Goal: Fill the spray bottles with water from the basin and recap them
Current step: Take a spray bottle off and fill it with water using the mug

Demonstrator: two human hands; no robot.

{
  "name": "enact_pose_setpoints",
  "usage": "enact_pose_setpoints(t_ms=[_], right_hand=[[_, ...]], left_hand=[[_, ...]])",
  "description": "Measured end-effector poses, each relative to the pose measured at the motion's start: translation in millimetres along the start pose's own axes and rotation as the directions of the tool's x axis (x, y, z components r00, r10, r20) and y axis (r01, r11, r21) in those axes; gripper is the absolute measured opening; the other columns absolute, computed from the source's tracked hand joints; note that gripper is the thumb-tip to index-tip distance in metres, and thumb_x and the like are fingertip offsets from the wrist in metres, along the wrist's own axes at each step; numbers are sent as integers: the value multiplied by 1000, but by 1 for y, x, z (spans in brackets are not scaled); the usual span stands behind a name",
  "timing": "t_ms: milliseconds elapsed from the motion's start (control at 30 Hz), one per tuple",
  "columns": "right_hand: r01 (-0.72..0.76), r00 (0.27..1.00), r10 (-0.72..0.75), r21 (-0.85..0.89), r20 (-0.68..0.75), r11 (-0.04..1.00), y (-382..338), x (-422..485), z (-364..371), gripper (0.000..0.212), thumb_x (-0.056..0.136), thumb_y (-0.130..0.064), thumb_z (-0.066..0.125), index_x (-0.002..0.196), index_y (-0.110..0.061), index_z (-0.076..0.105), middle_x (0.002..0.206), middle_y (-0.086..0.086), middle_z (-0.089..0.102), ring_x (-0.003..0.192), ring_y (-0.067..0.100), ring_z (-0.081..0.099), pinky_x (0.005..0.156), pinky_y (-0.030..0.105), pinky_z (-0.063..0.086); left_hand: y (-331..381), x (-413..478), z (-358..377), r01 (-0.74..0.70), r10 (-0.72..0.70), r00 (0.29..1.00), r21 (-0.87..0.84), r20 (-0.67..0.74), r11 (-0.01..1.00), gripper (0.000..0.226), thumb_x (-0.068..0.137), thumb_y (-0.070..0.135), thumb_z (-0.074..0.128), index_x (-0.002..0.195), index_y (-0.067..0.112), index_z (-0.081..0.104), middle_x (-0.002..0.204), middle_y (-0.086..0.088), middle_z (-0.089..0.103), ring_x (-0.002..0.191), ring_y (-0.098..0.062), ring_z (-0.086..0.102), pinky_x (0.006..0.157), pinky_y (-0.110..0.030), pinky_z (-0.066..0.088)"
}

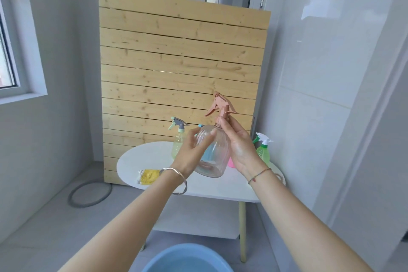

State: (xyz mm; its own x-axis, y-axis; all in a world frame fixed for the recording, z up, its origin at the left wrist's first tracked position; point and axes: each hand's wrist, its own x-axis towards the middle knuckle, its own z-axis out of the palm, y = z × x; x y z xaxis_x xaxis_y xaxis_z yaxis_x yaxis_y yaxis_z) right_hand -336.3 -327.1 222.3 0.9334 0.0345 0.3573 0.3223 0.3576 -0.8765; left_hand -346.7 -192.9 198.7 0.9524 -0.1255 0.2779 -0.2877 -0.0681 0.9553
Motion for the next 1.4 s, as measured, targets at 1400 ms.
enact_pose_setpoints(t_ms=[1400], right_hand=[[-46, 999, 46, 46, 4, 998, 45, 87, -26, 21, 75, -38, 70, 92, -27, 72, 103, -5, 65, 100, 8, 60, 92, 27, 43]], left_hand=[[-86, 84, -27, 348, -241, 814, -112, 528, 931, 99, 42, 75, 77, 125, 25, 54, 119, -6, 67, 102, -22, 67, 85, -42, 56]])
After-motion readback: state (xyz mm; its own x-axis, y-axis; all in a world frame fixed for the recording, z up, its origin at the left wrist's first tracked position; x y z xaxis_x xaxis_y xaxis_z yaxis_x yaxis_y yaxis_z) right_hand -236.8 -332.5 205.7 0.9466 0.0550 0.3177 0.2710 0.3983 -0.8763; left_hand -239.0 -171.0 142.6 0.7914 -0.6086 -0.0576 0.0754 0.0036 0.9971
